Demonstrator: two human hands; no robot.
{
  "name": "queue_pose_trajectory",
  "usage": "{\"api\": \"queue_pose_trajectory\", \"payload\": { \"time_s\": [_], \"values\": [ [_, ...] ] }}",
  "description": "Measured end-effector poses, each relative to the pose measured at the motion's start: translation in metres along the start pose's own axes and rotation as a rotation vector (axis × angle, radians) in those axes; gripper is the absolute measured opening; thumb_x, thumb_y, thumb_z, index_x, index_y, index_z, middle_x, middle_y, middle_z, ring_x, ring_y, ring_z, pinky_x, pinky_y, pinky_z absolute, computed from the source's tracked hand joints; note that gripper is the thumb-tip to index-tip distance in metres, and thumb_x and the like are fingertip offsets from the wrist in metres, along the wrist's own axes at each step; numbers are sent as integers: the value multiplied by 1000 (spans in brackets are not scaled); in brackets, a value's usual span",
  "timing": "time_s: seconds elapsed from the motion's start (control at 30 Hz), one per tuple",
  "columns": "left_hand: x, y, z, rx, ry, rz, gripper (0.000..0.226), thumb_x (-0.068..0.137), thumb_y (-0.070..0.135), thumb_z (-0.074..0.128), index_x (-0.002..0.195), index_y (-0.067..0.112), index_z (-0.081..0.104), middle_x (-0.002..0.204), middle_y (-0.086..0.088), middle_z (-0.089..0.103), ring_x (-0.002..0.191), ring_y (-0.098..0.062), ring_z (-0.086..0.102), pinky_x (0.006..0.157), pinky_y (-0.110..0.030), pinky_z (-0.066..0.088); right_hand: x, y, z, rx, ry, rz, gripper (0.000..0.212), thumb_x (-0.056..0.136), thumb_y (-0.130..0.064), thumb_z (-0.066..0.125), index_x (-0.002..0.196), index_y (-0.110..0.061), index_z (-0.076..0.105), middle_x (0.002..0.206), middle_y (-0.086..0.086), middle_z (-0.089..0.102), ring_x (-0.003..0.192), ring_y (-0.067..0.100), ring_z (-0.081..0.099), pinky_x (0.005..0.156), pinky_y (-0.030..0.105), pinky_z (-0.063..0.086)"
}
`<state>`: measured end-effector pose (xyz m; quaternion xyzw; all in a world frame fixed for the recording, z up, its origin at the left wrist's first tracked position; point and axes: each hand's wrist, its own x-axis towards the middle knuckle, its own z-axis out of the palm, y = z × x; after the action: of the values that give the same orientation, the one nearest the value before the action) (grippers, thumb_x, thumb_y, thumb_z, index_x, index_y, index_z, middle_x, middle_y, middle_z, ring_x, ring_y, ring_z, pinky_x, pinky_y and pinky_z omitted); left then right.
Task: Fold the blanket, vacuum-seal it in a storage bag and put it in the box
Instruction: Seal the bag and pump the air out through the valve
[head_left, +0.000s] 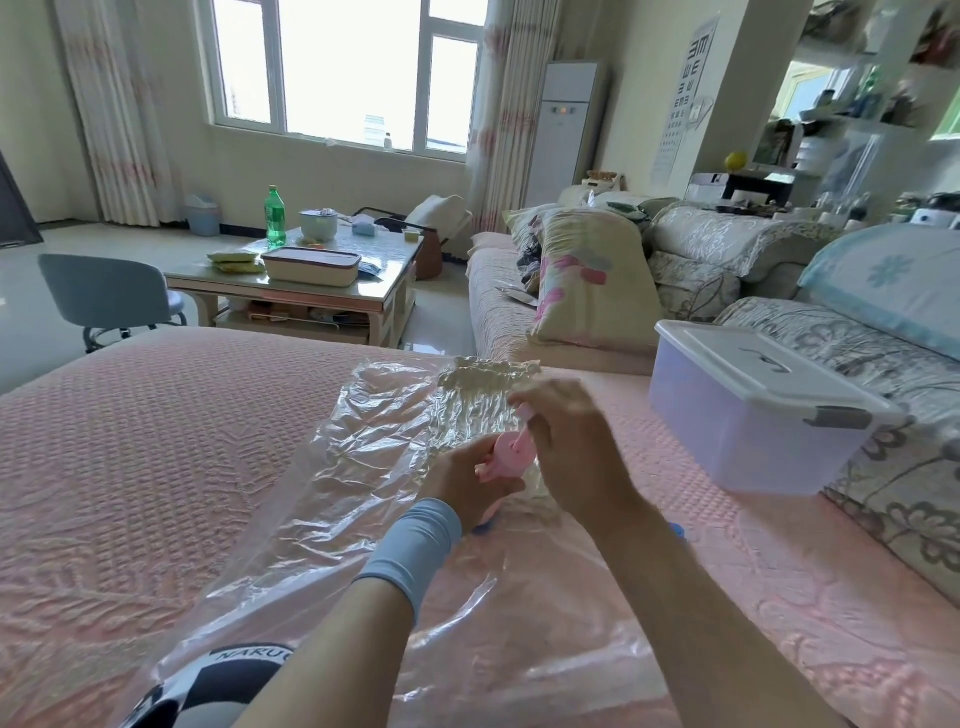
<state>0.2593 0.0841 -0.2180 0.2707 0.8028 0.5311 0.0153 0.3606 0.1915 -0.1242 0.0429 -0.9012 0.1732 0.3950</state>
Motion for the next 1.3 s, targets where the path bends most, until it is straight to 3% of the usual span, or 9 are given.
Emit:
{"api": "queue_pose_trajectory", "payload": {
  "time_s": [0.13, 0.23, 0.33, 0.53, 0.73, 0.9, 1.0, 1.17, 1.3],
  "values": [
    [0, 4, 3, 1, 12, 25, 54, 51, 63, 69, 100, 44, 63, 86, 14, 70, 83, -15, 67, 76, -29, 52, -15, 8, 19, -36, -253, 41, 13, 90, -1, 63, 99, -5, 71, 102, 11, 69, 101, 28, 60, 86, 31, 46],
    [0, 2, 4, -21, -2, 45, 43, 58, 52, 74, 97, 35, 67, 87, 9, 71, 86, -21, 67, 77, -33, 54, -10, 4, 14, -153, -237, 16, 9, 91, -5, 61, 98, -8, 67, 98, 8, 68, 96, 27, 58, 84, 35, 48],
    [3, -1, 2, -17, -24, 35, 42, 70, 31, 81, 110, 33, 68, 96, 5, 71, 91, -23, 65, 83, -33, 53, 1, -8, -2, -169, -144, -17, 18, 89, 2, 61, 100, -10, 70, 99, 6, 70, 95, 25, 59, 91, 42, 51],
    [1, -2, -1, 0, 1, 27, 53, 69, 32, 82, 117, 46, 63, 87, 28, 62, 89, -11, 63, 77, -21, 46, 27, -25, -50, -162, 174, -103, 15, 91, -3, 63, 99, -13, 70, 98, 2, 71, 92, 22, 61, 78, 34, 52],
    [-2, -4, 3, -7, 4, 14, 54, 67, 31, 83, 115, 46, 65, 91, 20, 66, 90, -12, 64, 80, -24, 48, 20, -19, -31, -39, 325, -155, 22, 97, -9, 49, 101, -5, 70, 99, 7, 69, 96, 26, 60, 86, 32, 48],
    [-1, -1, 5, 12, -2, 34, 41, 65, 42, 75, 105, 34, 68, 88, 6, 70, 83, -20, 65, 74, -28, 51, -9, 2, 13, 7, -149, 72, 23, 91, -1, 62, 110, -6, 73, 125, 11, 66, 115, 29, 59, 100, 37, 48],
    [-1, -1, 6, 23, 22, 59, 45, 54, 59, 62, 94, 39, 67, 82, 10, 70, 74, -14, 62, 64, -18, 46, -14, 6, 18, -51, -283, 84, 13, 91, -5, 61, 101, -4, 69, 109, 12, 66, 102, 31, 61, 86, 36, 50],
    [0, 1, 6, 1, -8, 23, 40, 70, 34, 79, 107, 42, 66, 91, 11, 71, 85, -17, 66, 77, -28, 52, 3, -7, -7, -195, -130, 24, 11, 97, -7, 57, 97, -12, 67, 100, 2, 64, 91, 22, 59, 76, 37, 54],
    [-2, 2, 5, 2, -7, 25, 46, 68, 38, 77, 111, 48, 61, 96, 11, 71, 88, -18, 65, 80, -28, 51, 19, -27, -44, -247, 53, -34, 9, 95, -14, 63, 96, -14, 72, 95, -3, 69, 77, 16, 63, 67, 26, 49]
  ]
}}
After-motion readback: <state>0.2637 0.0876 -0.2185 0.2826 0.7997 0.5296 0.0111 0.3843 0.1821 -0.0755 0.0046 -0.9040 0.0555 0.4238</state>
